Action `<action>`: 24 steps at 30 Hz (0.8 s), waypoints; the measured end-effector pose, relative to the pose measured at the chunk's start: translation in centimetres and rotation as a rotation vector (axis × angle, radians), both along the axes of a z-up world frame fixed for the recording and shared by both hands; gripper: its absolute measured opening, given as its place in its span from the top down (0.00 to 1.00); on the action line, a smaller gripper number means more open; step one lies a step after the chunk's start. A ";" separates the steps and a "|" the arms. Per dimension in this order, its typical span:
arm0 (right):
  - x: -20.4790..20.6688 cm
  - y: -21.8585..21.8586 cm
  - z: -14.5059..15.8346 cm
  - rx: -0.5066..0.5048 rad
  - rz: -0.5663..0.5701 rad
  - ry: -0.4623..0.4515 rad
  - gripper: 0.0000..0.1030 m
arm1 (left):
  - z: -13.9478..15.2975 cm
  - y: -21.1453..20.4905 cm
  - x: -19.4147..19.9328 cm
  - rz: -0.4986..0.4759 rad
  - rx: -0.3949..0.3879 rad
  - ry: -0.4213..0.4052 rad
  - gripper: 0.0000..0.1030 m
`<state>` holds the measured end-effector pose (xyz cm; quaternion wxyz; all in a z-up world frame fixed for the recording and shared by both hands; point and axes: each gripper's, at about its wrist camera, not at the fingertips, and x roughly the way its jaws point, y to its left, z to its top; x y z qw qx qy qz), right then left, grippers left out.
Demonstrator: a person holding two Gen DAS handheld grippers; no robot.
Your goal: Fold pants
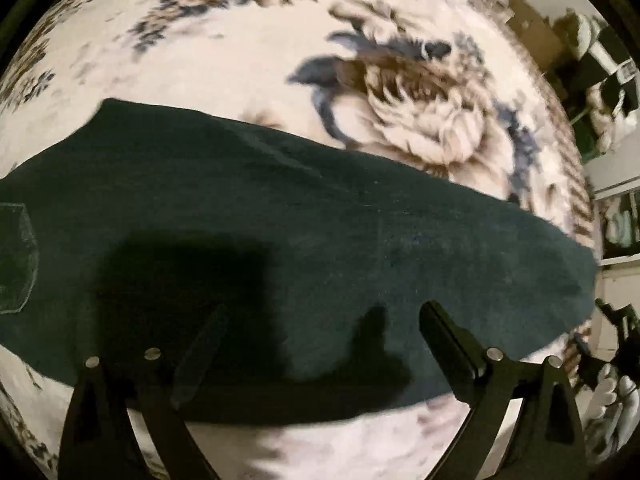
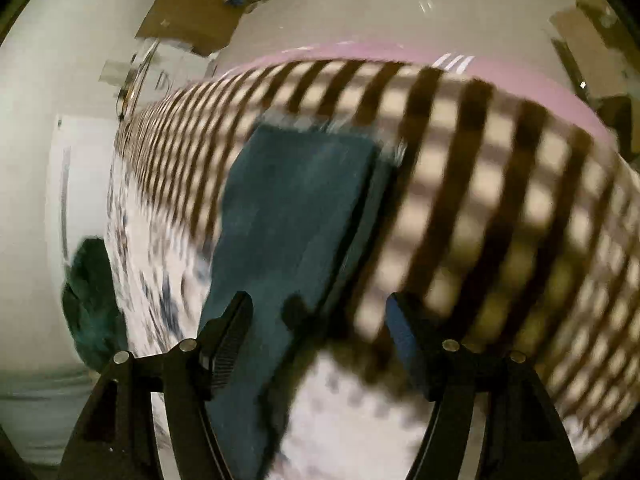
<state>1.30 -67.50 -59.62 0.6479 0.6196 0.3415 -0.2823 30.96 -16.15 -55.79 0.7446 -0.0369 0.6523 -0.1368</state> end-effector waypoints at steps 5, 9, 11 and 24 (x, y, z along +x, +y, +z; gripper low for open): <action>1.7 -2.2 0.3 -0.095 0.044 -0.053 0.92 | -2.1 -1.4 0.6 -0.022 0.059 0.021 0.05; 1.3 -3.5 0.7 -0.124 0.052 -0.058 0.92 | -2.8 -2.0 0.3 -0.066 0.089 0.006 0.00; 1.0 -3.4 -0.9 -0.069 0.084 -0.060 0.88 | -3.3 -2.3 0.2 -0.067 0.113 0.001 0.00; 6.1 -2.3 -2.8 -0.036 0.091 -0.205 0.92 | -3.3 -2.7 0.2 0.002 0.123 -0.025 0.00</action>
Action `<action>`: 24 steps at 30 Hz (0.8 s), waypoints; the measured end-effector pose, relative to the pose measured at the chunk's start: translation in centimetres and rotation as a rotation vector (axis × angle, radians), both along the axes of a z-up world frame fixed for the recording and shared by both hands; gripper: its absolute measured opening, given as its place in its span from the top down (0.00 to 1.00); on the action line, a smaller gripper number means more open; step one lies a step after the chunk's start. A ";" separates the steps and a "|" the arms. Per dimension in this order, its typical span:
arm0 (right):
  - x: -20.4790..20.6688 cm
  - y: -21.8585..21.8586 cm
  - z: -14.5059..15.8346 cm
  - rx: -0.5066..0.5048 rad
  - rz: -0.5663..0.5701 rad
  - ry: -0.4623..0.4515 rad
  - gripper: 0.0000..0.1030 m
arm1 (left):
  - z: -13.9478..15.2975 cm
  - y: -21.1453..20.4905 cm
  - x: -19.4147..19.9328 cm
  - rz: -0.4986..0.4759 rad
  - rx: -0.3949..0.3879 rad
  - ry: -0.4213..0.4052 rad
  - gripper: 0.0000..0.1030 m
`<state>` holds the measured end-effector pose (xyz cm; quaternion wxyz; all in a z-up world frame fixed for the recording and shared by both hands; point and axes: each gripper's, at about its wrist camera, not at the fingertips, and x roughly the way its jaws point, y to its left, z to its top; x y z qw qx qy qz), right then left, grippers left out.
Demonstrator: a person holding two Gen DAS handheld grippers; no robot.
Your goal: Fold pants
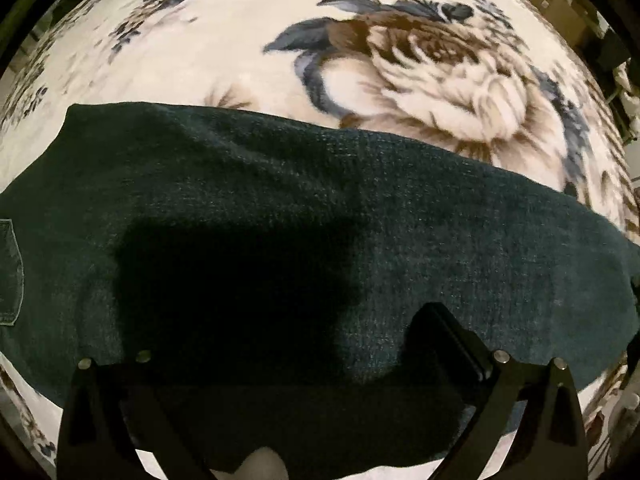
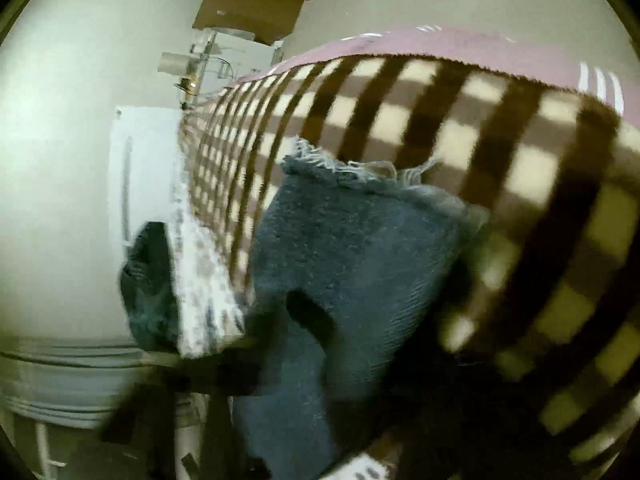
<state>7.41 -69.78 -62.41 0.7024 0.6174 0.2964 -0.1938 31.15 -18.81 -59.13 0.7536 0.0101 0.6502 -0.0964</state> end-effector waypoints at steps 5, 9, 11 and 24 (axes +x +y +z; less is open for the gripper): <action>0.3 1.6 5.2 -0.131 0.021 0.026 0.92 | 1.9 2.0 -0.6 0.051 -0.055 -0.002 0.00; 2.1 4.6 11.4 -0.270 0.090 0.004 0.92 | 3.9 5.2 -1.8 0.118 -0.107 -0.014 0.00; 2.8 6.6 14.4 -0.335 0.139 -0.015 0.92 | 4.9 7.1 -2.6 0.152 -0.137 -0.018 0.00; 14.5 32.9 22.4 -0.532 0.660 -0.125 0.92 | 9.1 16.8 -3.8 0.266 -0.229 -0.038 0.00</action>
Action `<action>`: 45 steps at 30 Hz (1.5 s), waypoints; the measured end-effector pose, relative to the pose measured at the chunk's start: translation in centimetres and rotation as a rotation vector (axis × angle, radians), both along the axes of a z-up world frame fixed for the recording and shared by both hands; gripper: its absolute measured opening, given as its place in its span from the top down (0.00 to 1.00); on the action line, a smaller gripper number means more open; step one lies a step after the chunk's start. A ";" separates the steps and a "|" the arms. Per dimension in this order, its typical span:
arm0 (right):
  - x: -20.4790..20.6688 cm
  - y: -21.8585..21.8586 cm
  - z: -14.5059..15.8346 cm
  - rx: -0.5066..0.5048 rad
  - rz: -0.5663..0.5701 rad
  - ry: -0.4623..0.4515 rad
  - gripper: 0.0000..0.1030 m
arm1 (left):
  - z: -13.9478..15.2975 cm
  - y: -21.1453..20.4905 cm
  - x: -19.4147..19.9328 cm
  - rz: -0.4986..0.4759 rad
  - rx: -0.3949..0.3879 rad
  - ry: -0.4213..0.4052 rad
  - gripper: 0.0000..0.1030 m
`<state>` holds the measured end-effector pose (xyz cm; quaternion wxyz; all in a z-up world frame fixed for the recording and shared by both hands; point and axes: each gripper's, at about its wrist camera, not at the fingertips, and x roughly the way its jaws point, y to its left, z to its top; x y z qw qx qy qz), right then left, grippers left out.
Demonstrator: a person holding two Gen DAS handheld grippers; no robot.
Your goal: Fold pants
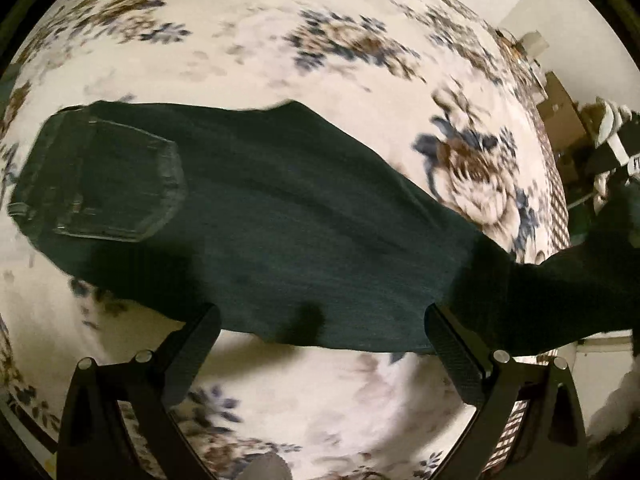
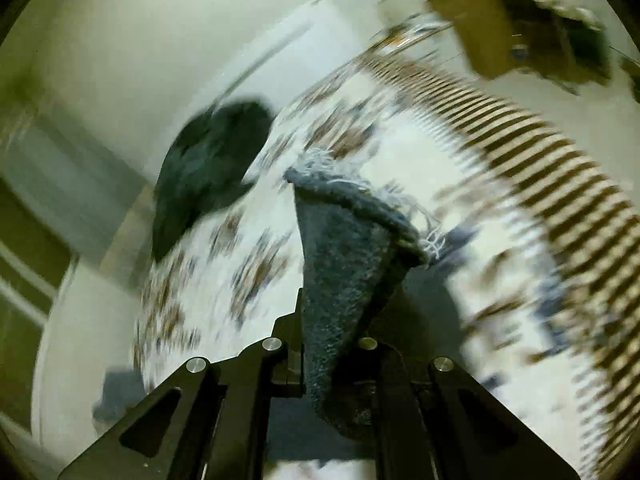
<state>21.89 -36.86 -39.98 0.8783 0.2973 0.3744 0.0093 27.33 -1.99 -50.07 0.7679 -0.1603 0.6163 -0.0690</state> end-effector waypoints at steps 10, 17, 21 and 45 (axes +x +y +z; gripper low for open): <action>5.2 20.0 -13.3 -0.153 0.251 0.241 0.92 | -2.5 9.4 -0.9 0.103 0.004 0.035 0.00; 6.0 23.1 -18.1 -0.143 0.351 0.383 0.64 | -3.1 12.0 -0.9 0.157 -0.008 0.042 0.00; 5.1 20.9 -17.0 0.066 0.393 0.390 0.51 | -2.7 12.1 0.0 0.145 -0.002 0.017 0.00; 5.5 16.9 -17.3 0.085 0.262 0.514 0.48 | -11.8 26.7 -2.8 0.836 -0.269 -0.014 0.00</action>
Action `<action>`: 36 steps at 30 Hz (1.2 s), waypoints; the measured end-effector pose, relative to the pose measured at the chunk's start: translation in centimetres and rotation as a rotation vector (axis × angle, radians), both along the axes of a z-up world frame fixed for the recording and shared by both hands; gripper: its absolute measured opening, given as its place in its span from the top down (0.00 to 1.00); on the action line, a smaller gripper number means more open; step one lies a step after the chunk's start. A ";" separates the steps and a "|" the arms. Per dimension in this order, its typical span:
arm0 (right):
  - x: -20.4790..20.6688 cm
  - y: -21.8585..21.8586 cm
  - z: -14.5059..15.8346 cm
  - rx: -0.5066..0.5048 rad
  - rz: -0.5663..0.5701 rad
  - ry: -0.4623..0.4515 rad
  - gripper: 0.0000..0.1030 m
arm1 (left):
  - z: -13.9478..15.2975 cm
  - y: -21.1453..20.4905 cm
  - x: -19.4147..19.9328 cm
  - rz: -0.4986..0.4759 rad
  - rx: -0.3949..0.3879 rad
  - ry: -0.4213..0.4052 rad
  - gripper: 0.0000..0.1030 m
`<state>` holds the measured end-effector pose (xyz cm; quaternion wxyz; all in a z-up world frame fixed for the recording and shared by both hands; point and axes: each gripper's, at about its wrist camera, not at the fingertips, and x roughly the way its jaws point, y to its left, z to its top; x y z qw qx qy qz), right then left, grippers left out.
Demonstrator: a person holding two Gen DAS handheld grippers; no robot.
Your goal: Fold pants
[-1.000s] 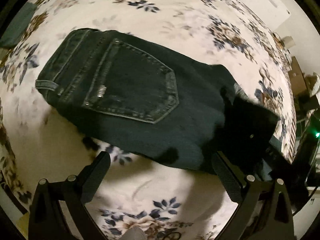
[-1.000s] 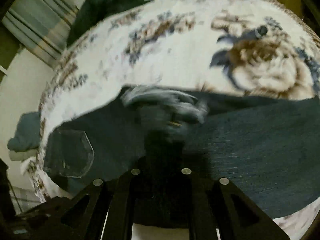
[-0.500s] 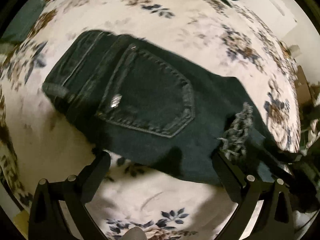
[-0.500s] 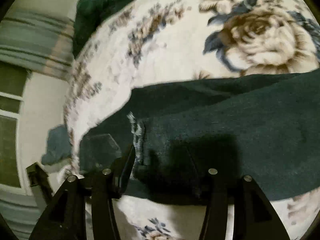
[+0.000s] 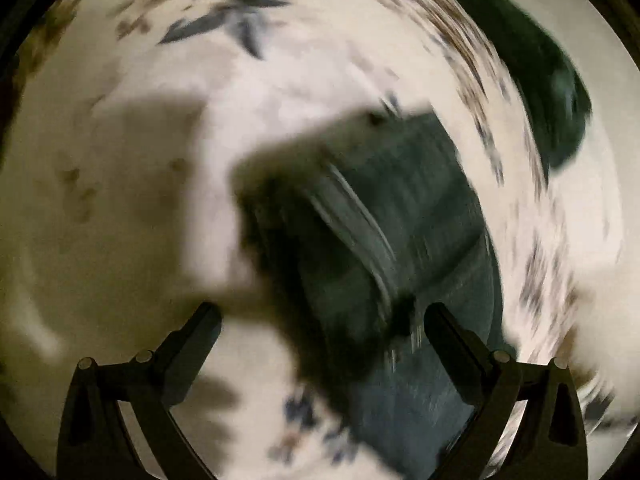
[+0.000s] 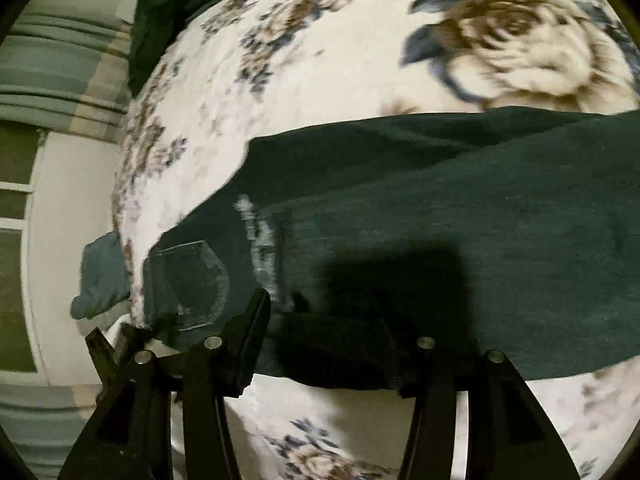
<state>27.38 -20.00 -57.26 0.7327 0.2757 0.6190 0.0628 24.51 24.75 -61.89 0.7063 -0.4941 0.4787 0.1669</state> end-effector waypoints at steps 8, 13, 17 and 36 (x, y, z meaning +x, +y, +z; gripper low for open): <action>-0.4 -0.4 -1.8 -0.052 -0.023 0.029 0.48 | 0.3 0.6 1.6 0.080 0.061 -0.109 0.11; -0.6 -0.5 -1.9 -0.043 -0.063 0.021 0.48 | 1.1 0.8 1.7 0.060 0.115 -0.180 0.71; -1.1 -0.9 -1.4 -0.046 -0.065 0.010 0.48 | 4.6 -0.3 1.6 -0.013 0.218 -0.254 0.77; -11.7 -20.1 4.8 -0.031 -0.413 -0.080 0.48 | 25.4 -25.0 0.1 -0.541 0.362 -0.696 0.78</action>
